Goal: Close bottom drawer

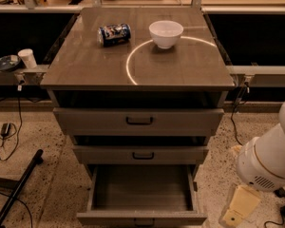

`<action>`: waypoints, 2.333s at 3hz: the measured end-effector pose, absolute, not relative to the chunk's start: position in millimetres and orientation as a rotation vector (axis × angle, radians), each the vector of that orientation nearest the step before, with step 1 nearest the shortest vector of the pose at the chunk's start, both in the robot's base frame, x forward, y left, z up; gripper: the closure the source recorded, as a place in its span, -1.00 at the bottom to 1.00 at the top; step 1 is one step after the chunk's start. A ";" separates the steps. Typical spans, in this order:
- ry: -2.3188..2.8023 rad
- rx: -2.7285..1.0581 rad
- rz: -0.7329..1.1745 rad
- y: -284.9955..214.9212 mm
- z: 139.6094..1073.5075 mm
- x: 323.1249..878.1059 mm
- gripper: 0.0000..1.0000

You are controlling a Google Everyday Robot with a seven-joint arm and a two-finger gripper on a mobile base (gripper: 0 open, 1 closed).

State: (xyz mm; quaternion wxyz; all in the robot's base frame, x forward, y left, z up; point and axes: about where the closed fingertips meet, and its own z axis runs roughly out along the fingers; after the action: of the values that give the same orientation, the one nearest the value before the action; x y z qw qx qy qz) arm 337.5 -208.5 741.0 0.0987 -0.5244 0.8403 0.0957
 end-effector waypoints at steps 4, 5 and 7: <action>2.473 -1.560 0.368 -192.8 688.8 333.1 -1.00; 2.483 -1.568 0.406 -187.9 666.6 334.3 -1.00; 2.513 -1.578 0.472 -180.4 619.8 339.3 -1.00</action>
Offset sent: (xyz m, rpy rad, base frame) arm -0.0033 0.0202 -0.0366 0.0320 0.0549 0.0229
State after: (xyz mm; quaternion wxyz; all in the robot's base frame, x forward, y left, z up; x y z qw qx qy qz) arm 339.3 -180.4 619.8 0.0684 -0.5241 0.8343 0.1568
